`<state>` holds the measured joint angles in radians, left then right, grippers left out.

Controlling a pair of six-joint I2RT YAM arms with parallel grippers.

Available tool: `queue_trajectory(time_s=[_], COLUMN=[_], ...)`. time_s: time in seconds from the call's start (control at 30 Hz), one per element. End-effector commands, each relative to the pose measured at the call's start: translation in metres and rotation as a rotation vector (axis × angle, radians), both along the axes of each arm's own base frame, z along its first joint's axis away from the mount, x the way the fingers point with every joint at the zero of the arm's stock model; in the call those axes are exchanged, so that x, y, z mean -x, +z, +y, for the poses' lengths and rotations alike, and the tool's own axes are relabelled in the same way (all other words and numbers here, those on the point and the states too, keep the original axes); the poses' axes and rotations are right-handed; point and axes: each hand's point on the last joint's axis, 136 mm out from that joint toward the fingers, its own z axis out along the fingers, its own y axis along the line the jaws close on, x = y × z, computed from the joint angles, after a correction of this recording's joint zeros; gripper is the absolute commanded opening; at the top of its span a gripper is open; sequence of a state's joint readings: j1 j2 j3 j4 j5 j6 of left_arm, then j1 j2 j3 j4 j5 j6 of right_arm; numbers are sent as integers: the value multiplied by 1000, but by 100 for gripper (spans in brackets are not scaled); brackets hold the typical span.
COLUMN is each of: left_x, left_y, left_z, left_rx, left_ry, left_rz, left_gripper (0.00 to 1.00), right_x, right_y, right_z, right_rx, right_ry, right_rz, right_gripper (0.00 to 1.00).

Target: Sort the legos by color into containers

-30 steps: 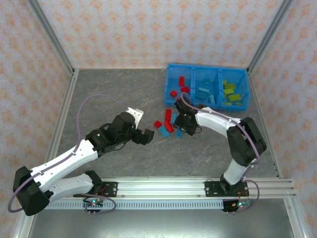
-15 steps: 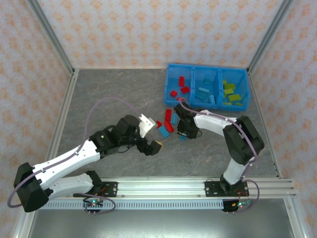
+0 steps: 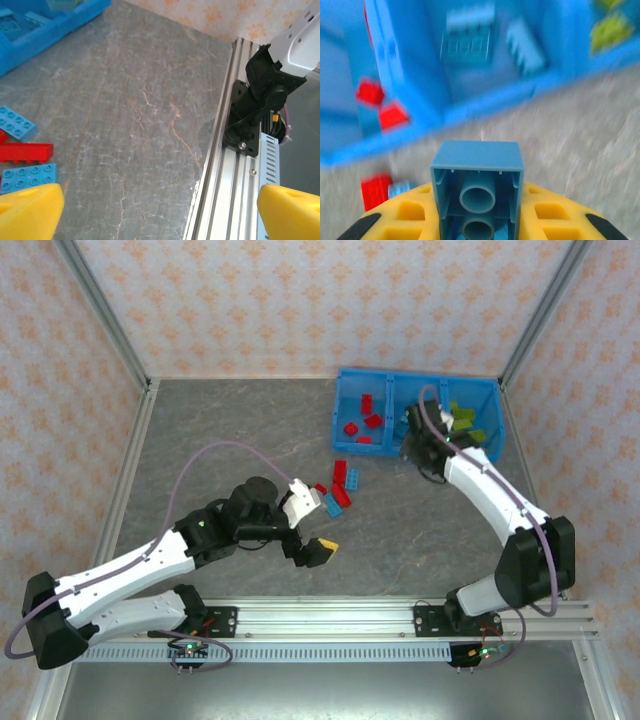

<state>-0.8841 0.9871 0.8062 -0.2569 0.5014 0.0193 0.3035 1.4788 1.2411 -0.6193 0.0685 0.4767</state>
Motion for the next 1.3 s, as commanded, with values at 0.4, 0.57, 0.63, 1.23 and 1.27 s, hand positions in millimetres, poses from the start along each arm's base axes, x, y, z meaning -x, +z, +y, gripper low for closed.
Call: queue_trajectory(time_s=[0.4, 0.57, 0.63, 1.23, 1.27], left_x=[-73, -95, -105, -244, -249], left_y=[-9, -29, -37, -141, -148], left_z=[74, 90, 86, -8, -8], left_rx=[22, 5, -34, -381, -397], left_ry=[781, 1041, 1070, 1014, 1022], left_rz=[125, 221, 256, 440, 444], left_gripper=[100, 99, 98, 65, 64], right_x=[-121, -64, -30, 156, 158], right_y=[0, 22, 27, 21, 19], right_z=[-44, -22, -5, 84, 82], right_rx=[141, -12, -80, -380, -371], right_ry=[-57, 7, 62, 320, 315], right_rz=[63, 60, 83, 172, 177], right_gripper=[57, 59, 59, 69, 69])
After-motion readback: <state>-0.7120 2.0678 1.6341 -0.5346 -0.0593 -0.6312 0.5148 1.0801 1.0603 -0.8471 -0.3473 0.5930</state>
